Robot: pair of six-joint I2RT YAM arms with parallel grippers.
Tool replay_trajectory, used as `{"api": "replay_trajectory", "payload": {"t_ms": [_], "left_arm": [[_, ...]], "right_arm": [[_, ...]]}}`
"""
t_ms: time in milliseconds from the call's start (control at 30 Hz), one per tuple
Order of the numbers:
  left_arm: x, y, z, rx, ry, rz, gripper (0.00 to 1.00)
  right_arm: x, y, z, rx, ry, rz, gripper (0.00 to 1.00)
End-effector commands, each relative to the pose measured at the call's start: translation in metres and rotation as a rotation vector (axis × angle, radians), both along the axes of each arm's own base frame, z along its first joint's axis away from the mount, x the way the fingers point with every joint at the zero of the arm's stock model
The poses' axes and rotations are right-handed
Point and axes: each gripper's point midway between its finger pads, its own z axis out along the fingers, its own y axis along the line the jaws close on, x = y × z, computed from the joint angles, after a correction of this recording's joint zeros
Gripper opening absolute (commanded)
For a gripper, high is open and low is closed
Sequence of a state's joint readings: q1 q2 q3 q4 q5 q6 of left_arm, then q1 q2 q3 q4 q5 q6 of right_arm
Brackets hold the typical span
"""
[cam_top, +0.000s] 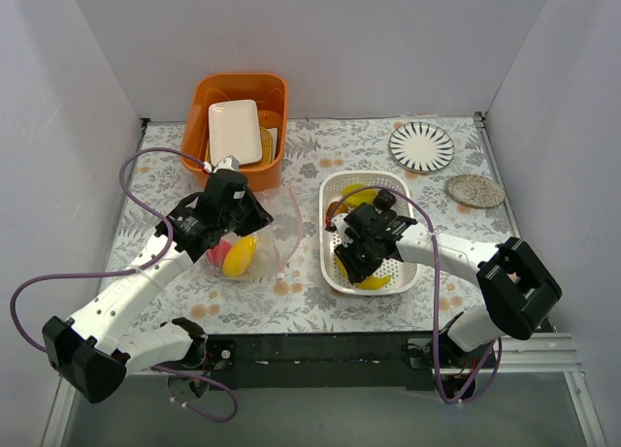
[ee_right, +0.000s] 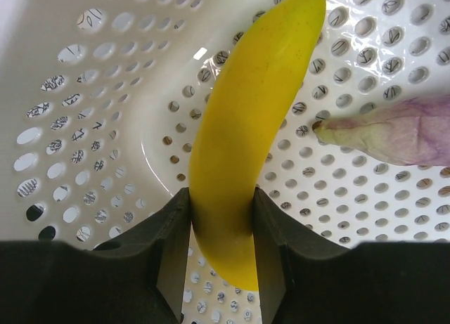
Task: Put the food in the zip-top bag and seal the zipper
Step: Pick up the fake fruit from the bin.
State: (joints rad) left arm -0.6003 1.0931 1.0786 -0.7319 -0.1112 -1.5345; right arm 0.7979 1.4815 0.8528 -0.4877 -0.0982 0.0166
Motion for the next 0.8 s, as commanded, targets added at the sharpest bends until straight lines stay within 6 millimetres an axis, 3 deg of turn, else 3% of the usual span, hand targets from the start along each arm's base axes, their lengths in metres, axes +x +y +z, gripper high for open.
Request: {"api": "replay_trajectory", "payload": {"t_ms": [0,67,433,767], "left_arm": [[-0.003,-0.001,0.001,-0.018,-0.002,-0.007,0.0],[-0.003,-0.001,0.001,-0.017,-0.003,-0.008,0.0],[-0.004,-0.002,0.0,-0.019,-0.001,-0.014,0.0],[-0.004,0.001,0.001,-0.01,-0.007,-0.011,0.0]], "right_arm": [[0.002,0.007,0.007,0.051,-0.016,0.02,0.22],[0.001,0.01,0.012,0.072,-0.019,0.025,0.17],[0.021,0.024,0.066,0.182,-0.137,-0.035,0.16],[0.043,0.037,0.12,0.351,-0.237,-0.206,0.16]]}}
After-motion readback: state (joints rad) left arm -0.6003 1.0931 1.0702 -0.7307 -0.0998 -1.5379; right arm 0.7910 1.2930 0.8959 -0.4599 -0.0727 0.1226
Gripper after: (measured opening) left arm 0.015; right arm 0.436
